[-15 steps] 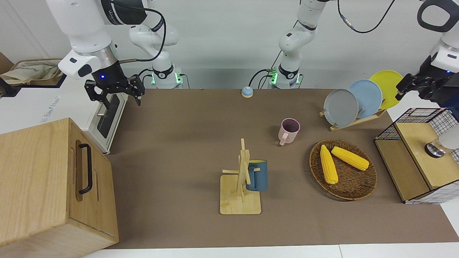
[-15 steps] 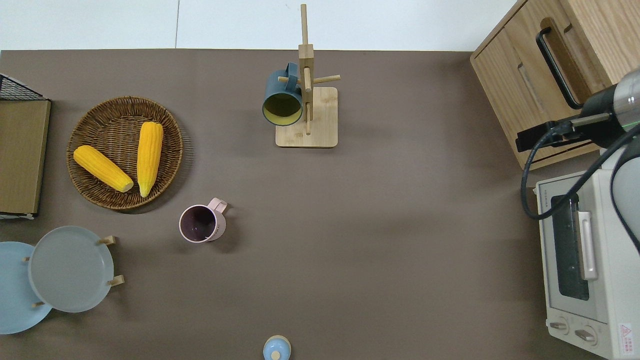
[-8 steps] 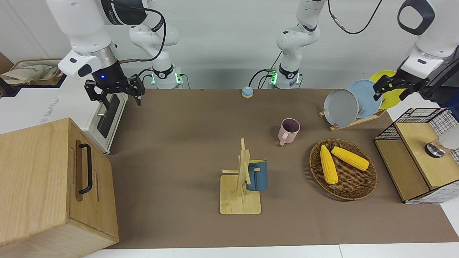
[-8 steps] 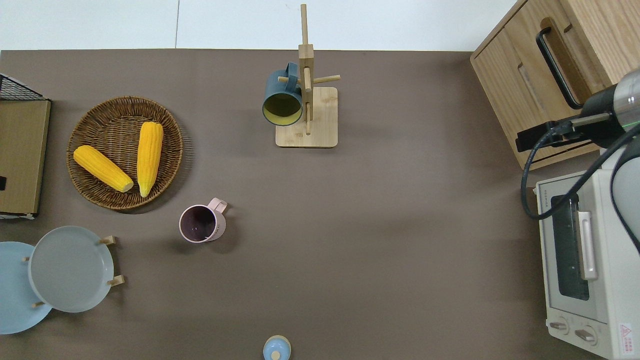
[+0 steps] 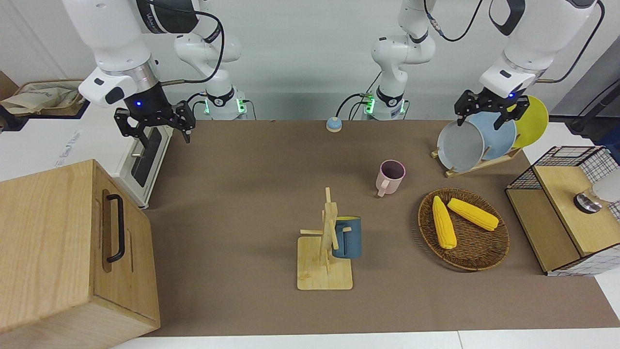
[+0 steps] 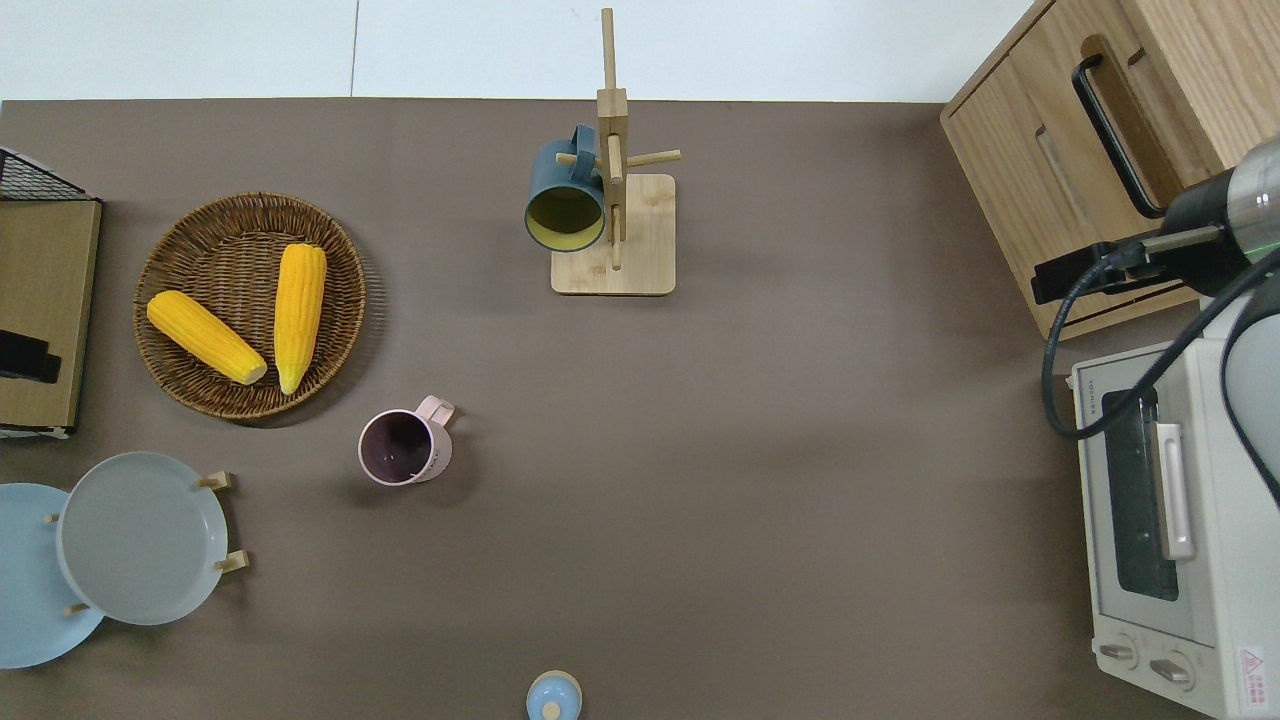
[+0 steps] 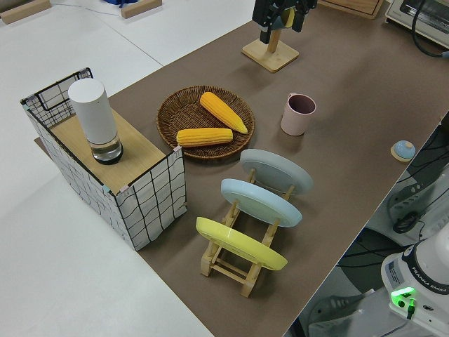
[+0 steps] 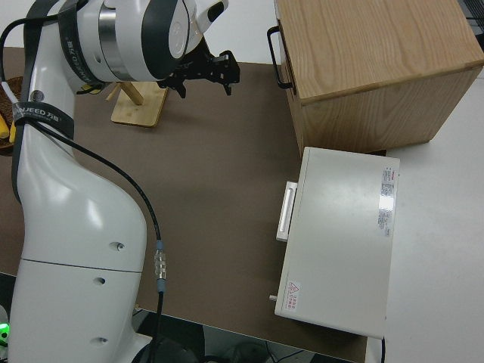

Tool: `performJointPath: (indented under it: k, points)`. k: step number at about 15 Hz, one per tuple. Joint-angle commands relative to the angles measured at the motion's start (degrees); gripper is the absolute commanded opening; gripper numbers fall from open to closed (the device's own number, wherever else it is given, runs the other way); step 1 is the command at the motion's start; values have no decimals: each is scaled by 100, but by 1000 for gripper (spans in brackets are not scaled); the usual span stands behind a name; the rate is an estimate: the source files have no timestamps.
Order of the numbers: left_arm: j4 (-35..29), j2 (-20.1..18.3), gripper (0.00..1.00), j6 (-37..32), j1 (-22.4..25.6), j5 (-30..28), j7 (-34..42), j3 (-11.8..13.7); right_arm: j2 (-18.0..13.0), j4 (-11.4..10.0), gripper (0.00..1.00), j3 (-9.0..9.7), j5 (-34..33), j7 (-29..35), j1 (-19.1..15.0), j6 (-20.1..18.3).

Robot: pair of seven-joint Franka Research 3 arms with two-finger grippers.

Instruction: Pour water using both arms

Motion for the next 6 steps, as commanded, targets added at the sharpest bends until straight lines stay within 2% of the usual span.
performJointPath:
  k: [1, 6]
  points:
    - [1, -98, 1000, -127, -366, -347, -228, 258, -85, -63, 990, 26, -16, -125, -38, -35]
    - [-8, -124, 1000, -101, -323, -708, -237, 188, -85, -63, 990, 26, -16, -125, -38, -35]
